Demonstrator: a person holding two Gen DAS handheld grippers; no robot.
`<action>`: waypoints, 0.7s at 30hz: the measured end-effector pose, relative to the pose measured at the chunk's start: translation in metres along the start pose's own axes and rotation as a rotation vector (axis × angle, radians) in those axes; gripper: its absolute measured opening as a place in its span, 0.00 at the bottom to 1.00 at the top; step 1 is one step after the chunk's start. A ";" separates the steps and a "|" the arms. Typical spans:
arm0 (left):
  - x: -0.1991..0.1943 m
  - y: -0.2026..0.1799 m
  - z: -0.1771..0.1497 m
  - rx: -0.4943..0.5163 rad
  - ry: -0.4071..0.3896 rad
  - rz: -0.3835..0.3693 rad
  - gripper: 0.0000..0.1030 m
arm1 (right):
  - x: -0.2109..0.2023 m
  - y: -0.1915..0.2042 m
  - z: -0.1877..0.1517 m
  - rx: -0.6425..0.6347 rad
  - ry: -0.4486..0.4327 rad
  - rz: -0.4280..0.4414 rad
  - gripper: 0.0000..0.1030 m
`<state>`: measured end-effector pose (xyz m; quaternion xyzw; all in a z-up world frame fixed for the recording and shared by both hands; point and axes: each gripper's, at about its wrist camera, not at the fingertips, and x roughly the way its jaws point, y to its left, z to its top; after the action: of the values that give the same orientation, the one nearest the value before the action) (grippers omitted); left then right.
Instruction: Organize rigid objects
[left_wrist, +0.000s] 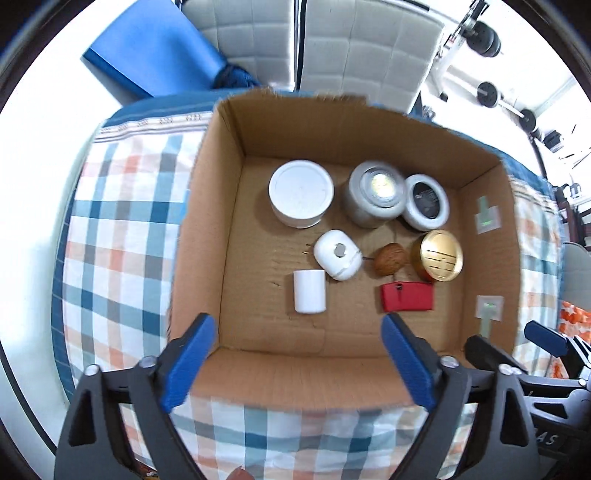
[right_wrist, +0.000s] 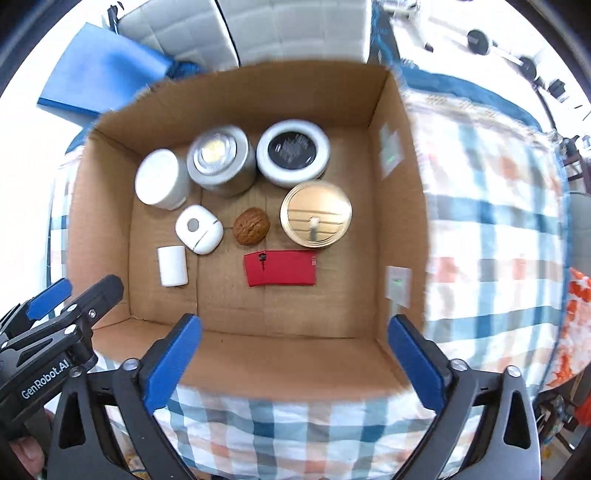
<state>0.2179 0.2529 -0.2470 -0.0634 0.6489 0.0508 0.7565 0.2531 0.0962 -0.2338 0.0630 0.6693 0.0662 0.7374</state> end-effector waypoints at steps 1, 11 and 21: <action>-0.003 0.004 0.003 -0.002 -0.013 -0.007 0.99 | -0.012 -0.002 -0.004 0.001 -0.021 0.000 1.00; -0.103 -0.006 -0.040 0.024 -0.203 -0.033 1.00 | -0.122 -0.010 -0.073 -0.016 -0.190 0.002 1.00; -0.187 -0.004 -0.078 0.034 -0.316 -0.039 1.00 | -0.218 -0.020 -0.125 0.005 -0.337 0.022 1.00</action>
<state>0.1137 0.2378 -0.0737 -0.0542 0.5210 0.0344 0.8511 0.1084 0.0375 -0.0359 0.0824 0.5356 0.0611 0.8382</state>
